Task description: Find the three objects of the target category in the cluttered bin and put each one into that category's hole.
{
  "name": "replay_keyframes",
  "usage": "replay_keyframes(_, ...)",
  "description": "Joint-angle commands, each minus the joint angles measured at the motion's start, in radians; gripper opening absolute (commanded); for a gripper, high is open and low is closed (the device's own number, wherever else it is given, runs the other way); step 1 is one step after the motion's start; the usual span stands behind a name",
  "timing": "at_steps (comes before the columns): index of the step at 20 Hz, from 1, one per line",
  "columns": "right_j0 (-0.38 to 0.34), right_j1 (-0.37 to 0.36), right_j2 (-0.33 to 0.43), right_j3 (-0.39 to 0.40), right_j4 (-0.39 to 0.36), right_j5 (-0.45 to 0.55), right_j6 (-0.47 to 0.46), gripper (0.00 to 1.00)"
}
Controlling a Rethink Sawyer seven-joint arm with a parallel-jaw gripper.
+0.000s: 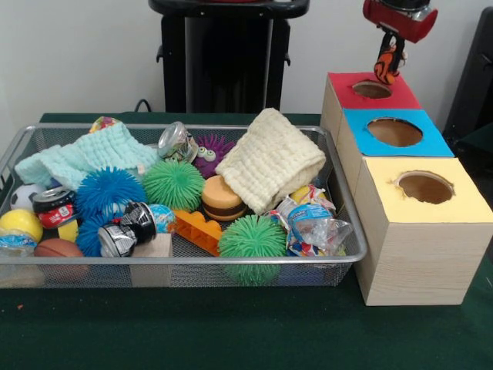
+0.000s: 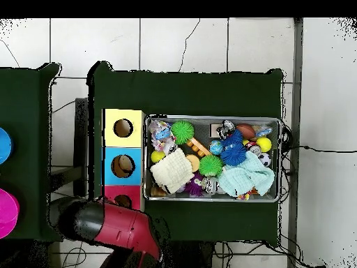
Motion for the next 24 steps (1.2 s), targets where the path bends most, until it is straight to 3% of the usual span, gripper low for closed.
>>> replay_keyframes(1, -0.03, 0.074, 0.006, -0.113, -0.006, 0.027, 0.22, 0.0)
replay_keyframes(8, -0.049, 0.089, -0.002, -0.107, -0.035, -0.015, 0.158, 0.0)
replay_keyframes(9, -0.05, 0.089, -0.004, -0.103, -0.036, -0.025, 0.156, 1.0)
replay_keyframes(16, -0.047, 0.103, -0.012, -0.129, -0.058, -0.017, 0.137, 1.0)
replay_keyframes(24, -0.018, 0.079, -0.072, -0.168, -0.084, 0.074, 0.183, 1.0)
